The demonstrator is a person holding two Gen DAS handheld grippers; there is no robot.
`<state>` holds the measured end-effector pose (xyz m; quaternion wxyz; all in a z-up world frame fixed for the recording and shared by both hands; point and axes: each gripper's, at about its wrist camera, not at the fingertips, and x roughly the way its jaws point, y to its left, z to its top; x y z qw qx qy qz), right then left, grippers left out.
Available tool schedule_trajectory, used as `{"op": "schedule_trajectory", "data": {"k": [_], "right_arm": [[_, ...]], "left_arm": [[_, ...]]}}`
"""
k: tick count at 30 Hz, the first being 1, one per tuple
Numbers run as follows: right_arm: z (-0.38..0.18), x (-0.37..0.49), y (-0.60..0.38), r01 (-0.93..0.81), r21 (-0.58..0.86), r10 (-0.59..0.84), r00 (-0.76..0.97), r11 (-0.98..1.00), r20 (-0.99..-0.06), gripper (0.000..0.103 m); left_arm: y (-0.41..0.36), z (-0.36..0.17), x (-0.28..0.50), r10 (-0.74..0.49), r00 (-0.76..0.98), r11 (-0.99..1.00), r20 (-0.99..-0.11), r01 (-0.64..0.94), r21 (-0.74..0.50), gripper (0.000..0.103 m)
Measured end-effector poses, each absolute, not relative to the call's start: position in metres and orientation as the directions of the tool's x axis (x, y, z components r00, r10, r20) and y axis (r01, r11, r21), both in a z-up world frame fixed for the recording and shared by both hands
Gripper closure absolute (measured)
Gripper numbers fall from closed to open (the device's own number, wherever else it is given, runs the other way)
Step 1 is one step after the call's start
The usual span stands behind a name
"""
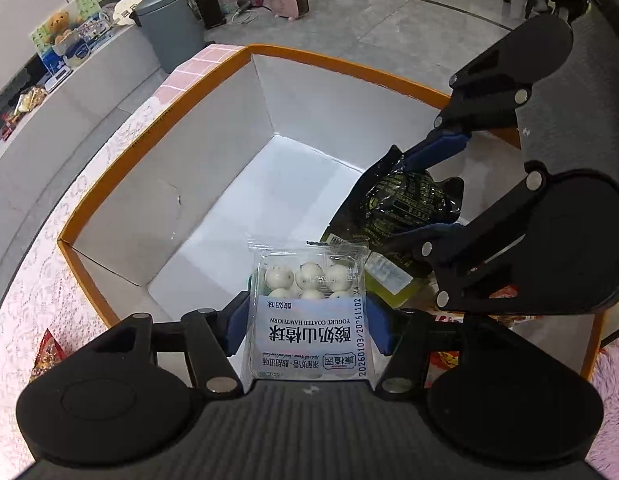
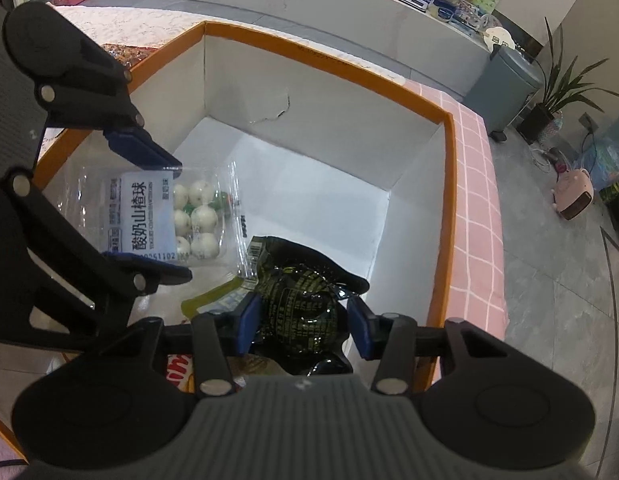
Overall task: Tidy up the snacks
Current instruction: 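Open both grippers to drop the two packs into the box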
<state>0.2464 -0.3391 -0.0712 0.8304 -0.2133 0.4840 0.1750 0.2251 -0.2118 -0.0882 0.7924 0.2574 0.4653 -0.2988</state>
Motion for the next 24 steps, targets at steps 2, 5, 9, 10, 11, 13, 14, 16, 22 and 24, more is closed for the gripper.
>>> {"op": "schedule_trajectory", "data": {"k": [2,5,9,10,11,13,14,16,22,24], "right_arm": [[-0.069,0.247,-0.342,-0.493,-0.166,0.099,0.468,0.854,-0.878,0.056],[-0.067,0.247,-0.344,-0.488,-0.15,0.112,0.468,0.86,-0.877,0.056],[-0.062,0.245,-0.345,-0.476,-0.144,0.115,0.474,0.868,-0.873,0.05],[-0.06,0.244,-0.345,-0.474,-0.144,0.116,0.478,0.869,-0.871,0.048],[-0.058,0.243,-0.345,-0.472,-0.142,0.119,0.481,0.87,-0.869,0.048],[-0.052,0.241,-0.345,-0.466,-0.136,0.127,0.49,0.875,-0.862,0.046],[-0.049,0.239,-0.346,-0.461,-0.132,0.132,0.496,0.878,-0.858,0.045],[-0.042,0.235,-0.346,-0.447,-0.126,0.138,0.512,0.885,-0.848,0.041],[-0.028,0.212,-0.338,-0.385,-0.132,0.132,0.587,0.913,-0.799,0.031],[-0.022,0.205,-0.335,-0.36,-0.139,0.125,0.62,0.922,-0.775,0.03]], "left_arm": [[-0.212,-0.088,0.226,-0.239,0.4,0.687,-0.885,0.713,0.137,0.031],[-0.21,-0.082,0.22,-0.257,0.418,0.692,-0.871,0.709,0.136,0.03],[-0.209,-0.072,0.21,-0.269,0.449,0.68,-0.852,0.715,0.161,0.03],[-0.208,-0.069,0.208,-0.274,0.457,0.678,-0.846,0.716,0.168,0.03],[-0.207,-0.065,0.204,-0.28,0.467,0.676,-0.839,0.716,0.173,0.03],[-0.204,-0.058,0.198,-0.295,0.486,0.678,-0.822,0.713,0.178,0.03],[-0.201,-0.054,0.194,-0.304,0.497,0.681,-0.813,0.71,0.179,0.03],[-0.196,-0.048,0.187,-0.322,0.516,0.691,-0.794,0.701,0.175,0.03],[-0.177,-0.034,0.17,-0.328,0.579,0.74,-0.747,0.648,0.178,0.03],[-0.169,-0.028,0.164,-0.334,0.599,0.759,-0.728,0.628,0.17,0.03]]}}
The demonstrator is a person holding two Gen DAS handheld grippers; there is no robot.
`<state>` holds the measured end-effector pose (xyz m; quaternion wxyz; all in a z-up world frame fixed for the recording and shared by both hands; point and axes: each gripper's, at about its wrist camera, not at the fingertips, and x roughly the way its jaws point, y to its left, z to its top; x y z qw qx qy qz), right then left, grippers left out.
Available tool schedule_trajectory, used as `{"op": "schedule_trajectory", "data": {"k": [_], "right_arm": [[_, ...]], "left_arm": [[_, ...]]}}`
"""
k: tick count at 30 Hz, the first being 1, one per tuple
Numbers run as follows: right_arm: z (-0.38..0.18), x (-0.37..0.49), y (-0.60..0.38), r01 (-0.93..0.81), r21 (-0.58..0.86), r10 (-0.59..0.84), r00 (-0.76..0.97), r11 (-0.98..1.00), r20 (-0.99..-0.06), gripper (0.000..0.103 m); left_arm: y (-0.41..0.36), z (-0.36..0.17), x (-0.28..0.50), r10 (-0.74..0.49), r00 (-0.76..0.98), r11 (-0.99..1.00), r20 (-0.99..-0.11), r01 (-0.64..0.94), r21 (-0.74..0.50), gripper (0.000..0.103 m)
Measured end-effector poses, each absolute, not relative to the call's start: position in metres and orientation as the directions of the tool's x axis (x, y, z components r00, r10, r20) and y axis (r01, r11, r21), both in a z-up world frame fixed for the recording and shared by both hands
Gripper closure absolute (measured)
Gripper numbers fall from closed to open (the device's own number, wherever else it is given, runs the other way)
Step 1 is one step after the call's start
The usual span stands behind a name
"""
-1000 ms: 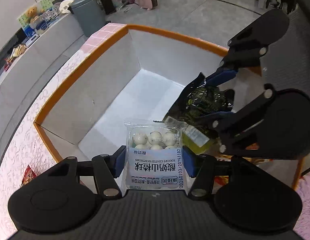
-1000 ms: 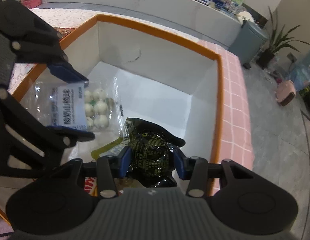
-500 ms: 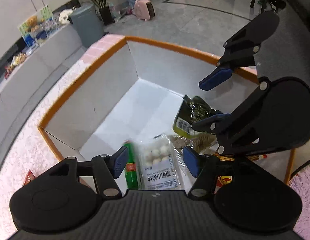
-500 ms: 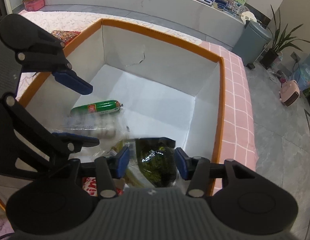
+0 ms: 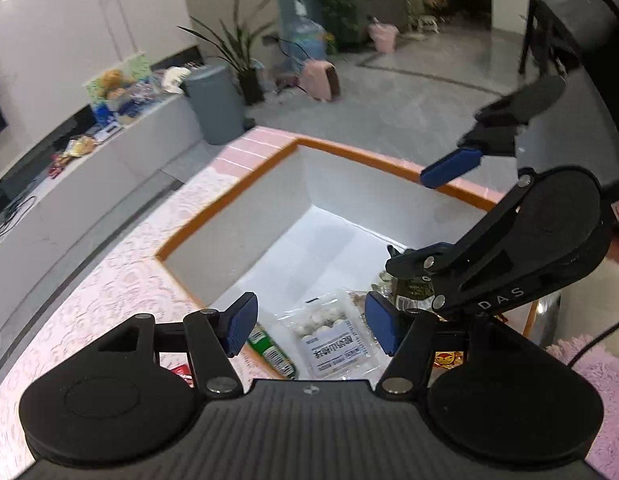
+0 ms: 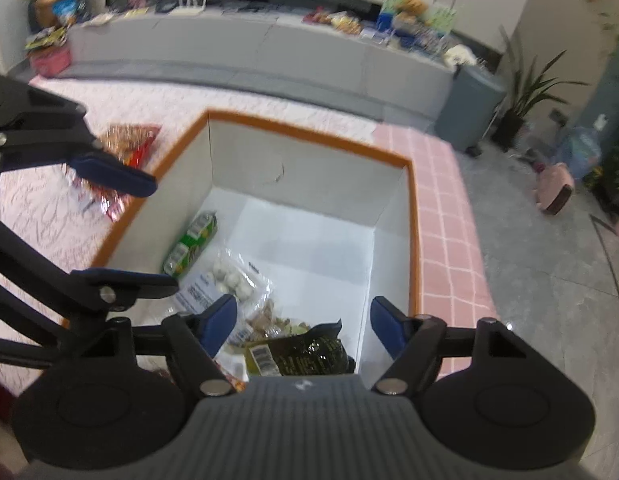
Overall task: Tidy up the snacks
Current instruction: 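Withdraw both grippers from the box back to the remaining snacks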
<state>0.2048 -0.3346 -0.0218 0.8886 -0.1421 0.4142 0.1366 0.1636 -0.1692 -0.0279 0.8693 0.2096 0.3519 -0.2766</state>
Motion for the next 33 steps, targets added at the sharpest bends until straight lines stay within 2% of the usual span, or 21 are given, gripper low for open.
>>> {"op": "schedule_trajectory", "data": {"k": [6,10,15,17,19,24,33], "right_arm": [[-0.001,0.185,-0.324,-0.288,-0.087,0.147,0.699,0.954,-0.7,0.029],[0.009,0.175,-0.314,-0.243,-0.026,0.167,0.735,0.97,-0.657,0.029],[0.011,0.161,-0.29,-0.228,0.012,0.187,0.765,0.974,-0.616,0.029],[0.01,0.156,-0.278,-0.239,0.031,0.208,0.765,0.971,-0.609,0.029],[0.009,0.15,-0.263,-0.243,0.037,0.216,0.771,0.969,-0.599,0.019],[0.001,0.137,-0.225,-0.248,0.064,0.24,0.791,0.967,-0.563,0.019],[-0.03,0.129,-0.168,-0.28,0.118,0.291,0.732,0.953,-0.616,0.019]], "left_arm": [[-0.137,-0.017,0.145,-0.307,0.659,0.816,-0.687,0.553,0.166,0.03],[-0.111,-0.016,0.133,-0.225,0.747,0.877,-0.626,0.435,0.203,0.031],[-0.075,-0.012,0.121,-0.154,0.789,0.927,-0.595,0.323,0.19,0.043],[-0.061,-0.01,0.115,-0.12,0.811,0.944,-0.572,0.272,0.187,0.045],[-0.046,-0.007,0.11,-0.096,0.823,0.953,-0.56,0.239,0.188,0.048],[-0.013,-0.006,0.098,-0.052,0.828,0.967,-0.558,0.182,0.179,0.055],[0.048,-0.023,0.084,0.018,0.81,0.996,-0.586,0.034,0.078,0.061]]}}
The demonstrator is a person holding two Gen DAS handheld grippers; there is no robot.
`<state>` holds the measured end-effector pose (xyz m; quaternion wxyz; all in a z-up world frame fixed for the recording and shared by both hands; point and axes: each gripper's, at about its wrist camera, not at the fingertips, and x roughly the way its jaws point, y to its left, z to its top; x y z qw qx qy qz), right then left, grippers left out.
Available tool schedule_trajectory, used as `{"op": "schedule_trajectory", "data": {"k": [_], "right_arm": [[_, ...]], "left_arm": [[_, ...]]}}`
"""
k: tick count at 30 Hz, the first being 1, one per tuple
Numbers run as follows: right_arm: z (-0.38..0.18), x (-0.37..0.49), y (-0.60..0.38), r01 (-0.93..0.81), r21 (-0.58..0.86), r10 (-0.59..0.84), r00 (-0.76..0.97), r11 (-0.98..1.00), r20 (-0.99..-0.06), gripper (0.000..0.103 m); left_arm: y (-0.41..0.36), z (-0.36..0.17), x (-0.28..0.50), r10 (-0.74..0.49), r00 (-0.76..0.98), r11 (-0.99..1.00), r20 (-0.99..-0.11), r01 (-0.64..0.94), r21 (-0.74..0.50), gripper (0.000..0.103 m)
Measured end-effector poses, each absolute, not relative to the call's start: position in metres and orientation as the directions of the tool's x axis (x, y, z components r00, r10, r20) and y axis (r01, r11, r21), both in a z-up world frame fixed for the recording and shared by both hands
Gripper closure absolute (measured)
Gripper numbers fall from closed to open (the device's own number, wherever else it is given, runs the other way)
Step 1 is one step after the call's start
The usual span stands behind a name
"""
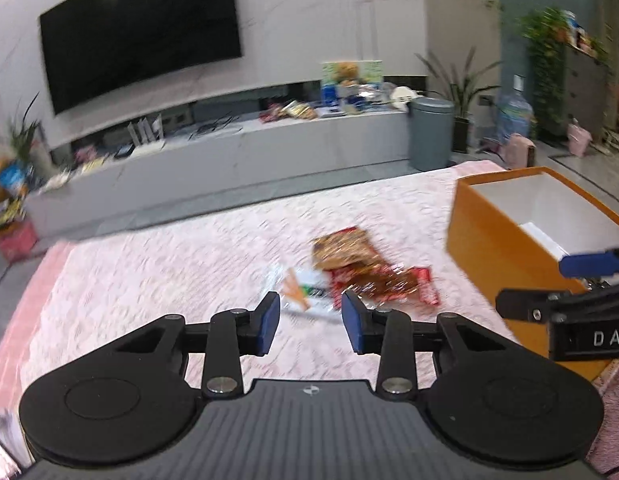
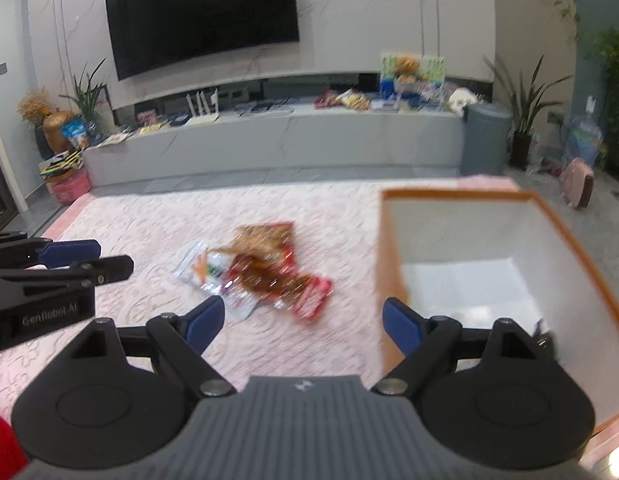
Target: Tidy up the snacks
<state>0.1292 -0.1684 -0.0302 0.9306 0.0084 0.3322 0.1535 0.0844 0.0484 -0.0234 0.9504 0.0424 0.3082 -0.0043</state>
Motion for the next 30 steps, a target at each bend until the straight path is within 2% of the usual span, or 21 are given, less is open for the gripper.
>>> {"op": "schedule_trajectory", "data": {"k": [8,11,18,21,25,30], "right_arm": [[-0.05,0.136,-0.137,-0.303,0.086,0.282,0.696,0.949,-0.66,0.019],[-0.058,0.141,-0.127,-0.314,0.049,0.266,0.702,0.948,-0.661,0.02],[-0.075,0.16,-0.109,-0.364,-0.014,0.264,0.7,0.931,-0.663,0.032],[-0.081,0.172,-0.103,-0.383,-0.055,0.253,0.704,0.922,-0.664,0.034],[-0.088,0.189,-0.098,-0.393,-0.097,0.236,0.712,0.914,-0.661,0.036],[-0.098,0.214,-0.096,-0.385,-0.113,0.212,0.702,0.916,-0.68,0.036]], "left_arm": [[0.098,-0.039,0.077,-0.022,0.794,0.998,-0.607,-0.022,-0.064,0.062],[0.104,-0.044,0.082,-0.04,0.785,0.998,-0.618,-0.002,-0.067,0.062],[0.106,-0.059,0.105,-0.119,0.768,0.991,-0.629,0.054,-0.122,0.061],[0.107,-0.063,0.118,-0.137,0.761,0.989,-0.634,0.063,-0.137,0.06],[0.098,-0.071,0.136,-0.162,0.743,0.987,-0.649,0.114,-0.117,0.06],[0.078,-0.077,0.16,-0.146,0.747,0.981,-0.649,0.193,0.001,0.06]]}}
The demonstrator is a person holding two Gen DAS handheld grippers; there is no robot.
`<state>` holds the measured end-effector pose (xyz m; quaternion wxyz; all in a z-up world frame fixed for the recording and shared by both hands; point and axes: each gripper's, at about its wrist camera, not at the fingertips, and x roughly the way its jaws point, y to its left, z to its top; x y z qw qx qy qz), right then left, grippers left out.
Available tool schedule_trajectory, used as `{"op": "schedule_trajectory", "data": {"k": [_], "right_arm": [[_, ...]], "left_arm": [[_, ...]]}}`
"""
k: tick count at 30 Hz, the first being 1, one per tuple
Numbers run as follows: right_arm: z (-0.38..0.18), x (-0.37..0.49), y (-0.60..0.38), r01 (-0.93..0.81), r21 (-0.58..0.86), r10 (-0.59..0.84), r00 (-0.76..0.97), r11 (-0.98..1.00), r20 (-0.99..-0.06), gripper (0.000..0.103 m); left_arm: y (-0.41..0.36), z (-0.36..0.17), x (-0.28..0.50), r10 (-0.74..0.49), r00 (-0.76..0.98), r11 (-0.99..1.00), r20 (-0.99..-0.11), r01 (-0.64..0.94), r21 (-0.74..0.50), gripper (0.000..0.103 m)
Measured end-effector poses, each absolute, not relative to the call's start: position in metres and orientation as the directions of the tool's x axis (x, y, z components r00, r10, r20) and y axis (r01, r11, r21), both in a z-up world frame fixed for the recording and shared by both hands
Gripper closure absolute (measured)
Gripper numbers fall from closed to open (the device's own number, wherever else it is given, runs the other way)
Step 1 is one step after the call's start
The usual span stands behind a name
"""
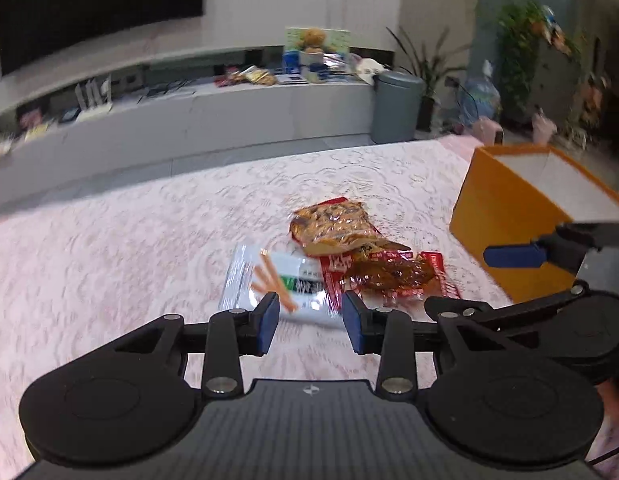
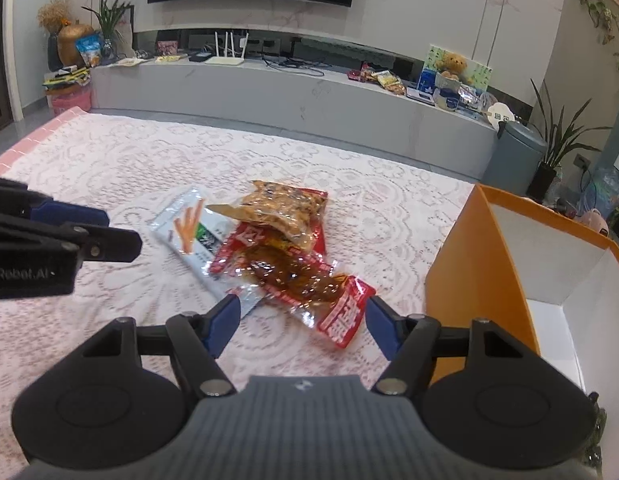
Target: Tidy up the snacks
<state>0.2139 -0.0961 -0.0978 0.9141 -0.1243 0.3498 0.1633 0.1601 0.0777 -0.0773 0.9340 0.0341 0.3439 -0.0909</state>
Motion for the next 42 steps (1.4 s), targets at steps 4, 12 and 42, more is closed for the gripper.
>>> {"op": "schedule_trajectory", "data": {"k": [4,12,42], "right_arm": [[-0.105,0.229,-0.094,-0.387,-0.124,0.198,0.691,0.914,-0.695,0.036],[-0.114,0.248,-0.1,-0.364,-0.077,0.193,0.647,0.928,-0.737,0.036],[-0.118,0.242,-0.108,-0.395,0.055,0.29,0.567,0.917,-0.771,0.031]], "left_arm": [[0.063,-0.084,0.184,-0.111,0.759,0.965,-0.642,0.236,0.112,0.06],[0.031,-0.103,0.2,-0.074,0.783,0.858,-0.618,0.366,0.36,0.06],[0.076,-0.09,0.121,-0.035,0.724,0.934,-0.689,0.27,0.236,0.103]]}}
